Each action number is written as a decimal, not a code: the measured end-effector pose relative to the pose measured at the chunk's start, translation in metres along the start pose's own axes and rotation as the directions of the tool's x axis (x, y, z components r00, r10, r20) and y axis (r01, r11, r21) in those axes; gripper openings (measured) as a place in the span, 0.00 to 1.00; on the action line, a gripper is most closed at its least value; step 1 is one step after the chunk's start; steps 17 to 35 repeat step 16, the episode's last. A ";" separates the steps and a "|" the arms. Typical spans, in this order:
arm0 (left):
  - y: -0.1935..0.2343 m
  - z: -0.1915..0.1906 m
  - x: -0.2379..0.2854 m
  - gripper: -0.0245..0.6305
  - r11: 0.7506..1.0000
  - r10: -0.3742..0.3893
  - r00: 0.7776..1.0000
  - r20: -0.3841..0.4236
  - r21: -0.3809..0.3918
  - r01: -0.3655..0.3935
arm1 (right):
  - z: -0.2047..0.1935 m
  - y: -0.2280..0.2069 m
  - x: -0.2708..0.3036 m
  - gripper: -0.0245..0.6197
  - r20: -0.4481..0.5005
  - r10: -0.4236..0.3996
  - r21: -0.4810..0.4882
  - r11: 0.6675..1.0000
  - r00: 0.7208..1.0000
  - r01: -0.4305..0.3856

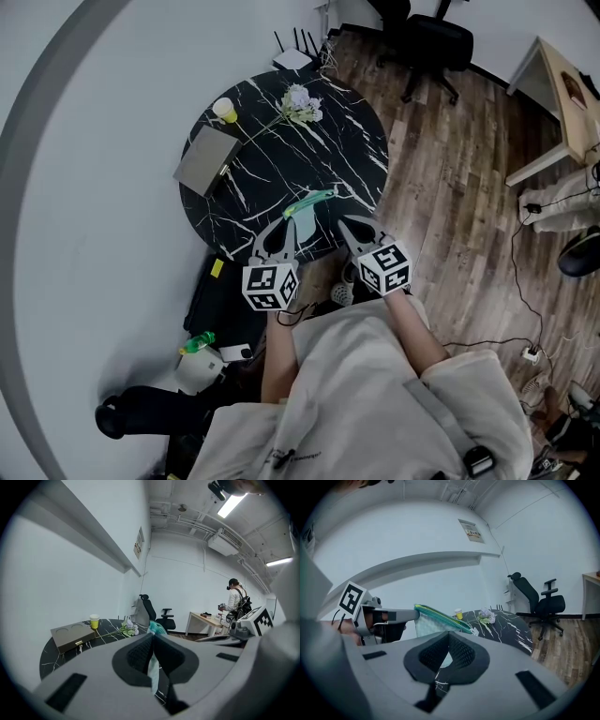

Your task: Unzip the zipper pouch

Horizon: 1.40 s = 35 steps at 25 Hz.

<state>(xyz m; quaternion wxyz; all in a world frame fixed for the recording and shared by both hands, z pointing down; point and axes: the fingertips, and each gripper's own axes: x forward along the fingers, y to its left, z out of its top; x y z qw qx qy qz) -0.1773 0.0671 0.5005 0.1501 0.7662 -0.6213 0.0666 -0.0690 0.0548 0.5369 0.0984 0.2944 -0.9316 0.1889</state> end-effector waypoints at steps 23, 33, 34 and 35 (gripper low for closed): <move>-0.006 0.000 -0.005 0.08 1.000 -0.005 1.000 0.003 0.015 0.005 | -0.002 0.007 0.000 0.05 -0.006 0.025 0.002 1.000 1.000 -0.025; -0.006 0.000 -0.005 0.08 1.000 -0.005 1.000 0.003 0.015 0.005 | -0.002 0.007 0.000 0.05 -0.006 0.025 0.002 1.000 1.000 -0.025; -0.006 0.000 -0.005 0.08 1.000 -0.005 1.000 0.003 0.015 0.005 | -0.002 0.007 0.000 0.05 -0.006 0.025 0.002 1.000 1.000 -0.025; -0.006 0.000 -0.005 0.08 1.000 -0.005 1.000 0.003 0.015 0.005 | -0.002 0.007 0.000 0.05 -0.006 0.025 0.002 1.000 1.000 -0.025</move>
